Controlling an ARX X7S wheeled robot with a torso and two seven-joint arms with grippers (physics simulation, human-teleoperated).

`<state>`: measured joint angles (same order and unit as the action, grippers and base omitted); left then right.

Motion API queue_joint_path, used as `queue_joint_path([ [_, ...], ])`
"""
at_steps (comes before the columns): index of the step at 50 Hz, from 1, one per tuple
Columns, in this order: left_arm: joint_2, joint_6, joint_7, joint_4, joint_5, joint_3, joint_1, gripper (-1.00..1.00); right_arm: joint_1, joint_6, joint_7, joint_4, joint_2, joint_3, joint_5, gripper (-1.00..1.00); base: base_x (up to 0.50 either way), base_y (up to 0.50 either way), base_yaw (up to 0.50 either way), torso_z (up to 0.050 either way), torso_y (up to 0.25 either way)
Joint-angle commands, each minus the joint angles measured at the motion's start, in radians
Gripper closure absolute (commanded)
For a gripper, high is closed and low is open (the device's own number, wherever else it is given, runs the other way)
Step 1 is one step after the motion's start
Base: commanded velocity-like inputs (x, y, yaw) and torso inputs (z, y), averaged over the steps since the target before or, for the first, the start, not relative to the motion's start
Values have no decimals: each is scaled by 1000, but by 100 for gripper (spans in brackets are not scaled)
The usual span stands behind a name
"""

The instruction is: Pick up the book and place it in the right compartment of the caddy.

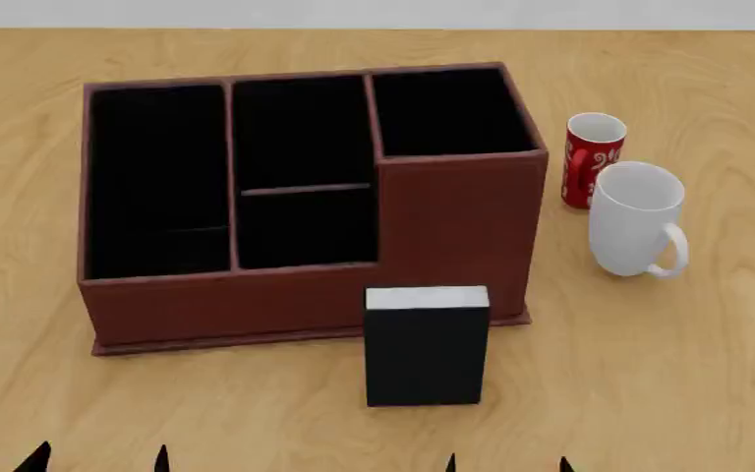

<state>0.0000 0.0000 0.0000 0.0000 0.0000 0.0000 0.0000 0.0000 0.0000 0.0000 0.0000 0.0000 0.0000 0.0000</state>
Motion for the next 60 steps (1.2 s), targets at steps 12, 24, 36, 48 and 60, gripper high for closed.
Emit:
queue_joint_path([
  [12,-43,-25,-52,15,-51,43,-4,-100,-11,24,47,-38,47,-48,48,-100,0,0,0,0,0],
  [24,-72,-167,-67,247,-130,46,-39,-100,10,151,78,-256,91,-56,58,-100,0,0,0,0,0],
  [36,-98,-458,-85,472,-275,20,-276,-100,161,396,89,-517,132,-36,120,-100,0,0,0,0,0],
  [48,-144,-769,-182,677,-404,-52,-485,-100,336,654,97,-686,175,-10,182,-100,0,0,0,0,0],
  [60,-176,-1079,-280,836,-503,-120,-683,-100,548,1024,132,-878,226,53,256,-100,0,0,0,0,0],
])
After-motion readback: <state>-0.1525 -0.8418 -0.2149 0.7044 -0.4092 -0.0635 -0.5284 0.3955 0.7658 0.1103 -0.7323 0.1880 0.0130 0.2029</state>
